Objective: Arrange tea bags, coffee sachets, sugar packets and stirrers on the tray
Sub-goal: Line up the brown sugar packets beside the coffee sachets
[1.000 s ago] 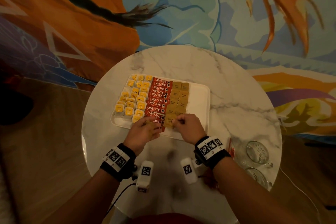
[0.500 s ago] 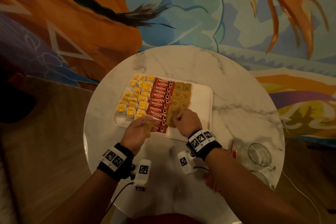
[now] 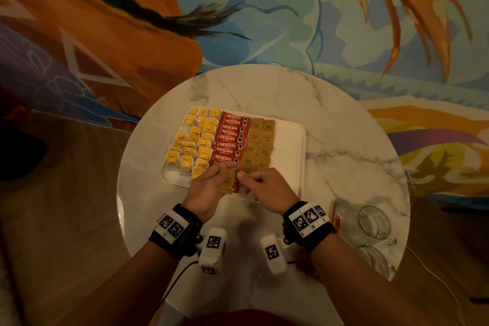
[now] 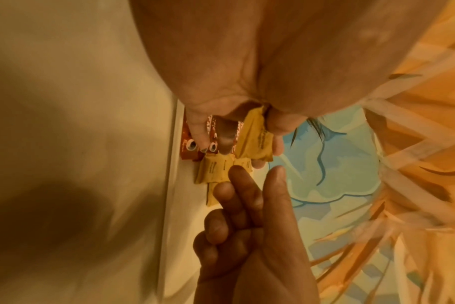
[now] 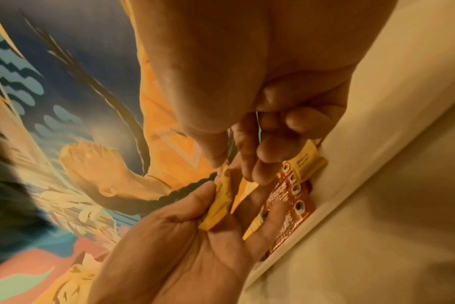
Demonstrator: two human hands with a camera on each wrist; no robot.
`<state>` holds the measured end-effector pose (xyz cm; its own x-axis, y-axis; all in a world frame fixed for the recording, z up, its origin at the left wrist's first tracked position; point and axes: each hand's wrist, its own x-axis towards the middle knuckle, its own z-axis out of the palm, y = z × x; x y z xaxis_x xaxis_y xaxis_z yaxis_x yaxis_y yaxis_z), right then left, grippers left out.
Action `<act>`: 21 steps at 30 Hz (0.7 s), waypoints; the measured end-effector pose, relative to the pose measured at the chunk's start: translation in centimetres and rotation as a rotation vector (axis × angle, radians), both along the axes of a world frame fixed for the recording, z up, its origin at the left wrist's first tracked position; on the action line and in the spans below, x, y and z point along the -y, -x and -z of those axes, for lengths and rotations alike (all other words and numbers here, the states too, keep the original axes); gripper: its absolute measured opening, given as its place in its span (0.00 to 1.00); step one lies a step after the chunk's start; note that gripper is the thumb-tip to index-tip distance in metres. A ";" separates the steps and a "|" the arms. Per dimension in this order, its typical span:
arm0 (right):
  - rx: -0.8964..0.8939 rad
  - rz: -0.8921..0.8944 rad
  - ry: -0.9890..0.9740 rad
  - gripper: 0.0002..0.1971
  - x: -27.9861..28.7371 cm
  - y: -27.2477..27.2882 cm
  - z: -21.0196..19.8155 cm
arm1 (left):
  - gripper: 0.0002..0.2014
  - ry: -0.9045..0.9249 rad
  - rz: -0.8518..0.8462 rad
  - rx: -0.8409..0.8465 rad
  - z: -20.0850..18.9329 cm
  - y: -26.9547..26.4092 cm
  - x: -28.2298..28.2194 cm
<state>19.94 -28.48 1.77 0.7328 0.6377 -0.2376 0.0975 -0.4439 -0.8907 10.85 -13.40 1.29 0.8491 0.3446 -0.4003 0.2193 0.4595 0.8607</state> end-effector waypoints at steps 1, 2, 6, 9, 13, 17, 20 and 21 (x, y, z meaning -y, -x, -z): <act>-0.018 -0.013 -0.011 0.19 0.1 0.2 0.0 | 0.16 -0.003 0.013 0.011 -0.2 -0.1 0.2; -0.026 -0.035 -0.020 0.17 0.1 0.4 0.0 | 0.15 -0.004 0.026 0.020 -0.2 -0.1 0.4; -0.027 -0.078 -0.059 0.11 0.3 0.9 0.1 | 0.15 -0.036 0.066 0.024 -0.3 -0.1 1.0; -0.008 -0.049 -0.081 0.10 0.5 0.7 0.0 | 0.14 -0.092 0.075 0.004 -0.7 -0.1 1.1; 0.014 0.027 -0.106 0.06 1.3 0.4 0.2 | 0.10 -0.352 0.074 -0.051 -0.9 0.1 0.8; 0.059 0.019 -0.071 0.06 1.7 0.5 0.6 | 0.06 -0.497 0.073 -0.046 -0.7 0.2 0.8; 0.078 0.008 0.012 0.07 2.4 0.3 0.8 | 0.07 -0.597 0.156 -0.050 -0.3 0.2 0.5; 0.091 0.010 0.065 0.07 2.7 0.0 0.8 | 0.07 -0.652 0.185 -0.046 0.0 0.1 0.3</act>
